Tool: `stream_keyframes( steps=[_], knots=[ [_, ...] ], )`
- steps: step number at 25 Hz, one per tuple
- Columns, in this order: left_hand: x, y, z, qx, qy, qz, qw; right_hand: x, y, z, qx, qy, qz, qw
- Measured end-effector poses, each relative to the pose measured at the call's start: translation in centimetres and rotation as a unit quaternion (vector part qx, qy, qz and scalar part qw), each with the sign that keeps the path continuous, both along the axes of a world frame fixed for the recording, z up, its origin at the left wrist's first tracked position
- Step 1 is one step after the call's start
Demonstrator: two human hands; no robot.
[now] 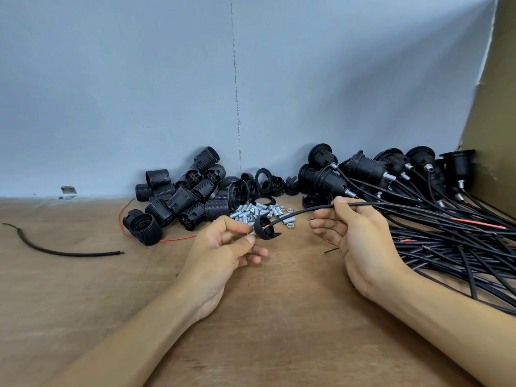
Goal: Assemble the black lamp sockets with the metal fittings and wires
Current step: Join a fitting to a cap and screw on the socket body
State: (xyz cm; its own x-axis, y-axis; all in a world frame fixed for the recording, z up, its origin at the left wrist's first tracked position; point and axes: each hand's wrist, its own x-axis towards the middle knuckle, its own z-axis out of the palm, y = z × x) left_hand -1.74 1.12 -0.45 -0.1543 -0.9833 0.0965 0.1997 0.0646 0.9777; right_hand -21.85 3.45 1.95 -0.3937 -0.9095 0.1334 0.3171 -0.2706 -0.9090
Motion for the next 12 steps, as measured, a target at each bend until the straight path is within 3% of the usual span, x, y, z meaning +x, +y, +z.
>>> stream_keyframes(
  steps=[8, 12],
  knots=[
    [-0.25, 0.04, -0.26, -0.015, 0.002, 0.036, 0.999, 0.35, 0.32, -0.21, -0.061, 0.118, -0.024, 0.991],
    [-0.16, -0.07, -0.39, -0.015, 0.001, 0.03, 0.999, 0.32, 0.34, -0.4, -0.061, 0.131, -0.006, 0.989]
  ],
)
